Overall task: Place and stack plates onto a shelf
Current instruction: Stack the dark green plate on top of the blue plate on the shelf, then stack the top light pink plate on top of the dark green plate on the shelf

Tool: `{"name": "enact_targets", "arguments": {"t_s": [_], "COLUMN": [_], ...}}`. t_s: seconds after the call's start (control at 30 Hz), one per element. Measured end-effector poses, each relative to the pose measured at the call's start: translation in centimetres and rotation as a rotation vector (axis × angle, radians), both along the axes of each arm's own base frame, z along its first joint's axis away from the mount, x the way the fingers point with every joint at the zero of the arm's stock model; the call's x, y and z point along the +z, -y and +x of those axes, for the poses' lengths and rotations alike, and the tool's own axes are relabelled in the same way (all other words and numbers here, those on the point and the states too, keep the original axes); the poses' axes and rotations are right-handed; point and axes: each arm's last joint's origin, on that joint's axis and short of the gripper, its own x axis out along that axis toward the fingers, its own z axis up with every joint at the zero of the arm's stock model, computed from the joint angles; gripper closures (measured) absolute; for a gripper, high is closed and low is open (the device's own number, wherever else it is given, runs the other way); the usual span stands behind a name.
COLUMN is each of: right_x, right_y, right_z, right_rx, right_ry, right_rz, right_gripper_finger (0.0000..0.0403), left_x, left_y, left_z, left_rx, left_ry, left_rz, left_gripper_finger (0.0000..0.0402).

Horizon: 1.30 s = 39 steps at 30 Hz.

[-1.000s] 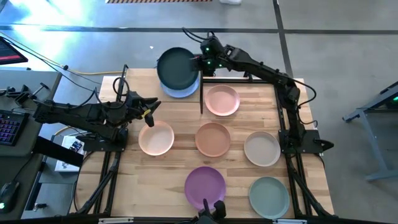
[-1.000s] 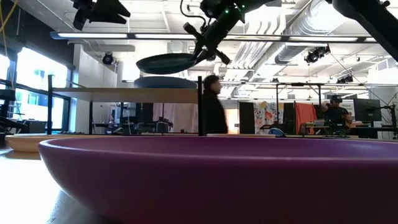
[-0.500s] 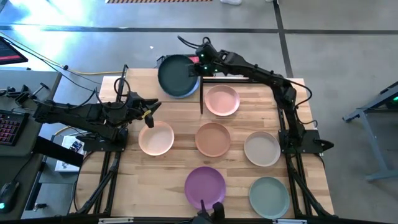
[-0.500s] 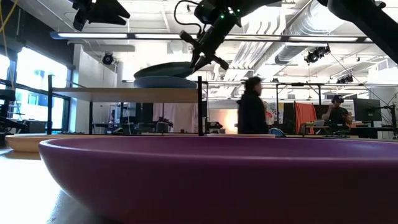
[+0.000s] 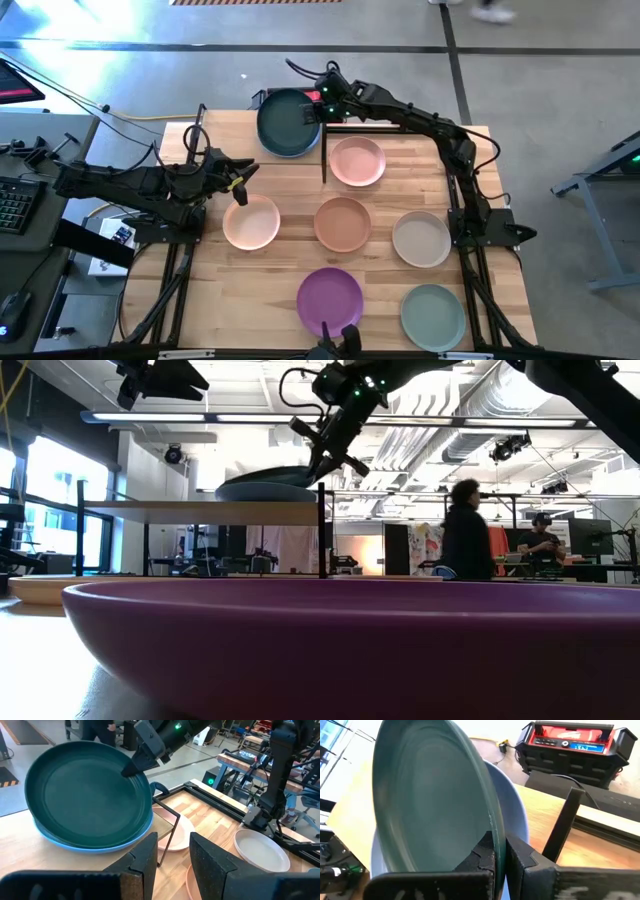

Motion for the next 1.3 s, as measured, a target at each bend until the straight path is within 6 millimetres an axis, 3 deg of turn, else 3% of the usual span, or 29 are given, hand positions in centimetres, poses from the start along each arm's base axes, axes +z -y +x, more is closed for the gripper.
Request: {"name": "enact_targets", "arguments": {"t_s": [0.23, 0.6, 1.07, 1.3], "right_x": [0.0, 0.0, -0.6, -0.7], "right_y": [0.0, 0.0, 0.3, -0.3], "right_z": [0.0, 0.0, -1.2, -1.2], "right_rx": [0.023, 0.031, 0.086, 0.193], "right_ry": [-0.008, -0.014, -0.142, -0.131], "right_rz": [-0.016, -0.033, -0.004, 0.065], "right_gripper_finger": [0.0396, 0.0309, 0.0304, 0.0304], "left_x": [0.0, 0.0, 0.1, 0.1], "left_y": [0.0, 0.0, -0.1, -0.1], "left_z": [0.0, 0.0, 0.0, -0.1], "left_rx": [0.001, 0.017, 0.046, 0.066], "left_ry": [0.001, 0.005, 0.025, 0.040], "left_rz": [-0.002, 0.002, -0.010, -0.024], "left_gripper_finger": [0.0298, 0.0298, 0.0298, 0.0298]}}
